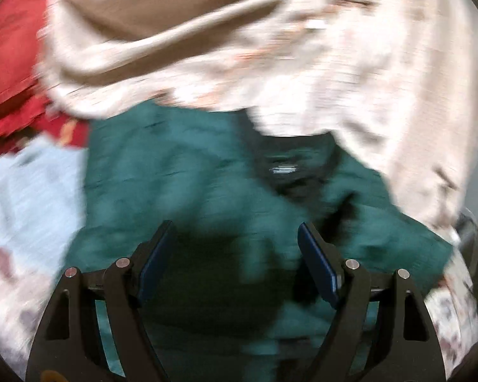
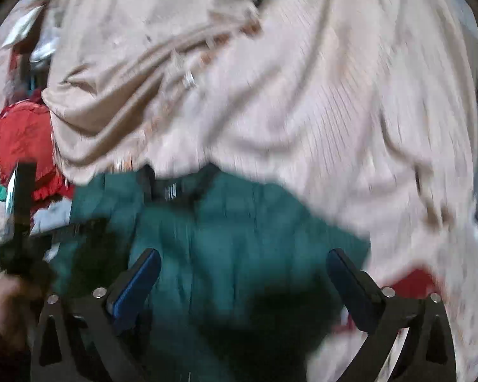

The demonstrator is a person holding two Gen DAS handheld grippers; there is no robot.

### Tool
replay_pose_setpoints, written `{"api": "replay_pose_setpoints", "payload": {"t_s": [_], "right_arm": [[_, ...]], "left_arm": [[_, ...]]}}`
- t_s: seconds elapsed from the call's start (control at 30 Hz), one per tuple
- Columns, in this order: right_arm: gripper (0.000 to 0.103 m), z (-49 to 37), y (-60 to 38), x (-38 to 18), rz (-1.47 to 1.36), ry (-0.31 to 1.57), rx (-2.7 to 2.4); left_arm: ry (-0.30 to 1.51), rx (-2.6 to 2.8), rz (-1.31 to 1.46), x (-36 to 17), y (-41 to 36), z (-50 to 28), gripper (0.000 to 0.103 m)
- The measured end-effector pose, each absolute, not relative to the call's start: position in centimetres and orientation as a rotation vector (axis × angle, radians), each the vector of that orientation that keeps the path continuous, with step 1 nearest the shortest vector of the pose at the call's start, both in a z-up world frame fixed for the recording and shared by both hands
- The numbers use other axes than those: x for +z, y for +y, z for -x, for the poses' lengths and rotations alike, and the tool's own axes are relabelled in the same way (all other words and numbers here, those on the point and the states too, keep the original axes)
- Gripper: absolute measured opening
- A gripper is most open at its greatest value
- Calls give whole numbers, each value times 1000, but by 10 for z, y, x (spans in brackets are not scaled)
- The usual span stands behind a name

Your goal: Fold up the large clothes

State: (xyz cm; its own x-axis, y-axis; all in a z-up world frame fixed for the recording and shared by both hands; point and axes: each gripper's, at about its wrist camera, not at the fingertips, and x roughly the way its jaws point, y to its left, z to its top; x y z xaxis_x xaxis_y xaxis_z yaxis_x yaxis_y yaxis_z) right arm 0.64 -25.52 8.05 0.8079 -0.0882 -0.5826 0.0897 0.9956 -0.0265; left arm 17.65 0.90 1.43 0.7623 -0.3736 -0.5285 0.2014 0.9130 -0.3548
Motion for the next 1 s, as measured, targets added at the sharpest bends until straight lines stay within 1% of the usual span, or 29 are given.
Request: {"api": "replay_pose_setpoints", "payload": {"t_s": [0.1, 0.17, 0.37, 0.47, 0.5, 0.53, 0.57, 0.6, 0.63, 0.73, 0.87, 0.97, 1.0], "right_arm": [[103, 1, -270, 32, -68, 794, -138], [103, -4, -278, 11, -79, 903, -161], [103, -14, -291, -29, -74, 1062, -165], [103, -19, -291, -37, -103, 1091, -161], [103, -19, -290, -38, -105, 1092, -165], [103, -20, -289, -39, -104, 1092, -170], [103, -20, -288, -39, -101, 1093, -172], [103, -20, -287, -39, -98, 1094, -175], [103, -20, -286, -40, -95, 1095, -178], [103, -18, -283, -40, -94, 1096, -180], [103, -15, -283, -38, -128, 1103, -174], [103, -12, -283, -38, -149, 1103, -166], [103, -12, -283, -37, -149, 1103, -164]], "left_arm": [[637, -500, 217, 10, -21, -182, 79], [647, -552, 180, 5, -34, -188, 79], [706, -664, 214, -8, -50, -206, 79], [749, -686, 224, -15, -53, -207, 79], [754, -692, 242, -15, -50, -207, 72], [760, -703, 256, -16, -49, -207, 52], [768, -711, 262, -16, -49, -207, 41], [775, -713, 255, -16, -49, -206, 22], [773, -713, 244, -16, -50, -205, 13], [758, -719, 202, -14, -55, -196, 10], [744, -754, 189, -8, -59, -189, 10], [745, -764, 181, -8, -60, -188, 14], [751, -777, 188, -9, -61, -188, 20]]}}
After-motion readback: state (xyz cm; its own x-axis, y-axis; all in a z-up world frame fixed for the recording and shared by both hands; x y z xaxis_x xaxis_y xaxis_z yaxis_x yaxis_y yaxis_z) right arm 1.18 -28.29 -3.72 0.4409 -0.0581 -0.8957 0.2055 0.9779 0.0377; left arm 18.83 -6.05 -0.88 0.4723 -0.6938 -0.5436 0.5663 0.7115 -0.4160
